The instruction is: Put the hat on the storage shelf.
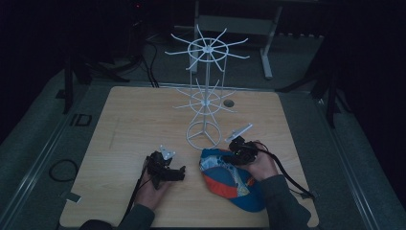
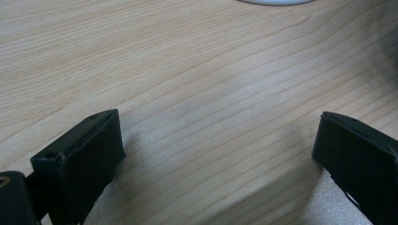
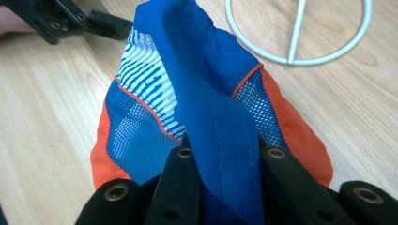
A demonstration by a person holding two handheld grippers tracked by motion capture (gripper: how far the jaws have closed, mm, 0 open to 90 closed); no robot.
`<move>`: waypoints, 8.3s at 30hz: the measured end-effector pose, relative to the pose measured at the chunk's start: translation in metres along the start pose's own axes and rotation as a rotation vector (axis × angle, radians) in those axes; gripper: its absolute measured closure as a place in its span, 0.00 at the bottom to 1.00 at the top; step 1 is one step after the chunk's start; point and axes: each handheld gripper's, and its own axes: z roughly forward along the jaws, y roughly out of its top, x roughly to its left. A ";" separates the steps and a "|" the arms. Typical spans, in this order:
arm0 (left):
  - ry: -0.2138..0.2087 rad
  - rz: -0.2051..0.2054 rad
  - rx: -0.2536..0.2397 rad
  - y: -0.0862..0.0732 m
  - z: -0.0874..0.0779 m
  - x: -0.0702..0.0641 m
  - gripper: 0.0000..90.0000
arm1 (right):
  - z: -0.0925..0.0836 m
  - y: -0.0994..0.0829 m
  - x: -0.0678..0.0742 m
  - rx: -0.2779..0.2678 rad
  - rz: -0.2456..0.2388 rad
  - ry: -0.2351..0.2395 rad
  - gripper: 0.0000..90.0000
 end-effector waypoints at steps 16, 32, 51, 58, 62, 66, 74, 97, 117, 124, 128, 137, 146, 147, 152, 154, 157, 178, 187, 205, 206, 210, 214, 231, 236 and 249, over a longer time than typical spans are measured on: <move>-0.001 0.001 0.004 0.000 0.000 0.000 0.03 | -0.032 -0.019 -0.002 -0.128 0.031 0.029 0.94; -0.001 -0.002 0.001 0.000 0.000 0.000 0.03 | -0.066 -0.023 0.004 -0.224 0.024 0.032 0.94; -0.001 0.000 0.001 0.000 0.000 0.000 0.03 | -0.089 -0.025 0.001 -0.296 0.032 0.010 0.94; 0.000 -0.001 0.000 0.000 0.000 0.000 0.03 | -0.095 -0.027 0.000 -0.313 0.042 0.007 0.94; 0.000 -0.001 0.000 0.000 0.000 0.000 0.03 | -0.100 -0.028 -0.001 -0.330 0.046 0.003 0.94; 0.000 0.000 0.001 0.000 0.000 0.000 0.03 | -0.105 -0.029 -0.002 -0.340 0.047 -0.002 0.94; -0.001 0.000 0.001 0.000 0.000 0.000 0.03 | -0.113 -0.030 -0.004 -0.356 0.052 -0.011 0.94; -0.001 0.000 0.001 0.000 0.000 0.000 0.03 | -0.134 -0.035 -0.010 -0.442 0.085 -0.031 0.94; -0.001 -0.001 0.002 0.000 0.000 0.000 0.03 | -0.150 -0.029 -0.009 -0.497 0.090 -0.046 0.94; -0.001 -0.001 0.001 0.000 0.000 0.000 0.03 | -0.154 -0.026 -0.009 -0.509 0.086 -0.051 0.94; -0.002 -0.001 0.001 0.000 0.000 0.000 0.03 | -0.156 -0.024 -0.009 -0.514 0.081 -0.052 0.94; -0.001 -0.002 0.001 0.000 0.000 0.000 0.03 | -0.161 -0.021 -0.009 -0.517 0.079 -0.057 0.94; -0.001 -0.002 0.001 0.000 0.000 0.000 0.03 | -0.166 -0.020 -0.011 -0.540 0.079 -0.059 0.94; -0.001 -0.002 0.001 0.000 0.000 0.000 0.03 | -0.167 -0.019 -0.011 -0.540 0.081 -0.059 0.94; -0.001 -0.002 0.002 0.000 0.000 0.000 0.03 | -0.169 -0.017 -0.011 -0.545 0.076 -0.061 0.94; -0.001 -0.002 0.001 0.000 0.000 0.000 0.03 | -0.170 -0.016 -0.011 -0.549 0.075 -0.061 0.94; -0.001 -0.002 0.001 0.000 0.000 0.000 0.03 | -0.172 -0.015 -0.011 -0.555 0.073 -0.063 0.94; -0.002 -0.002 0.001 0.000 0.000 0.000 0.03 | -0.184 -0.011 -0.015 -0.591 0.072 -0.076 0.94; -0.001 -0.002 0.001 0.000 0.000 0.000 0.03 | -0.190 -0.010 -0.016 -0.613 0.076 -0.077 0.94; -0.001 -0.002 0.001 0.000 0.000 0.000 0.03 | -0.201 -0.009 -0.018 -0.671 0.092 -0.094 0.94; -0.002 -0.002 0.001 0.000 0.000 0.000 0.03 | -0.202 -0.010 -0.018 -0.677 0.095 -0.098 0.94; -0.002 -0.002 0.001 0.000 0.000 0.000 0.03 | -0.208 -0.010 -0.018 -0.699 0.101 -0.113 0.94; -0.001 -0.002 0.001 0.000 0.000 0.000 0.03 | -0.211 -0.011 -0.019 -0.727 0.113 -0.129 0.93; -0.002 -0.001 0.002 0.000 0.000 0.000 0.03 | -0.217 -0.006 -0.021 -0.777 0.125 -0.143 0.93; -0.002 -0.001 0.002 0.000 0.000 0.000 0.03 | -0.221 -0.004 -0.021 -0.790 0.123 -0.144 0.93; -0.002 -0.002 0.002 0.000 0.000 0.000 0.03 | -0.230 0.004 -0.019 -0.806 0.104 -0.171 0.93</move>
